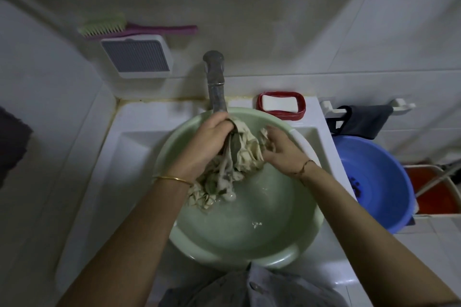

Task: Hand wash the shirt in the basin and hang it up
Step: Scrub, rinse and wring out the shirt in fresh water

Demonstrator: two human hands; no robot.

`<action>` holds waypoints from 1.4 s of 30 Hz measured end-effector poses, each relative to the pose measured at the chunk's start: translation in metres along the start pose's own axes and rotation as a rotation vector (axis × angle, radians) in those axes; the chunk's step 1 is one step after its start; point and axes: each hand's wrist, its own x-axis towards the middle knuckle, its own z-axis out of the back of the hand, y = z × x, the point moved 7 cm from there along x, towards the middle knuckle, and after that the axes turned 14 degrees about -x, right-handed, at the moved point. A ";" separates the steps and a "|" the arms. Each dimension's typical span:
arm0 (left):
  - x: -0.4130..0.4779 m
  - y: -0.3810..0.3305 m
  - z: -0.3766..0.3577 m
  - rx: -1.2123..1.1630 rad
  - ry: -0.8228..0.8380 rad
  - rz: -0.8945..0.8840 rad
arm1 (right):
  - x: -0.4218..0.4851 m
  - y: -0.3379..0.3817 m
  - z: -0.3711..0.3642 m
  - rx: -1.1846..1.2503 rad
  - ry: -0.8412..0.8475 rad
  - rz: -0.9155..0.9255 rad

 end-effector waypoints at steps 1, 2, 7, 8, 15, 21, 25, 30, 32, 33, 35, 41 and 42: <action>0.000 -0.012 -0.002 -0.035 0.023 -0.012 | -0.002 0.008 -0.003 0.241 0.035 0.019; 0.001 -0.023 -0.004 -0.070 0.045 -0.019 | -0.002 0.011 -0.008 0.492 0.091 0.002; 0.005 -0.028 -0.003 -0.190 0.058 0.069 | -0.008 0.038 -0.019 0.800 0.284 0.105; 0.005 -0.021 -0.003 -0.191 0.057 0.085 | -0.009 0.039 -0.019 0.692 0.228 0.120; -0.014 0.056 -0.001 0.099 0.230 0.312 | -0.006 0.026 0.012 0.525 -0.185 -0.014; -0.031 0.069 -0.021 0.270 0.390 0.241 | -0.016 0.042 0.057 0.805 -0.318 -0.074; -0.019 0.025 -0.005 0.159 0.410 0.134 | -0.018 0.038 0.079 0.875 -0.180 -0.110; -0.019 -0.006 0.004 -0.026 0.433 0.182 | -0.013 0.025 0.069 0.710 0.105 -0.146; -0.010 0.013 0.012 -0.145 0.313 0.254 | -0.005 0.007 0.057 0.445 0.117 -0.226; -0.003 0.027 0.018 -0.105 0.223 0.267 | 0.000 -0.002 0.049 0.236 0.129 -0.252; 0.009 0.063 0.030 0.148 0.049 0.279 | 0.007 -0.013 0.023 -0.172 0.131 -0.292; 0.007 0.141 0.013 1.110 -0.019 0.141 | 0.025 -0.036 -0.074 -0.527 0.198 -0.188; 0.007 0.154 0.012 1.183 0.001 0.206 | 0.027 -0.037 -0.086 -0.576 0.176 -0.158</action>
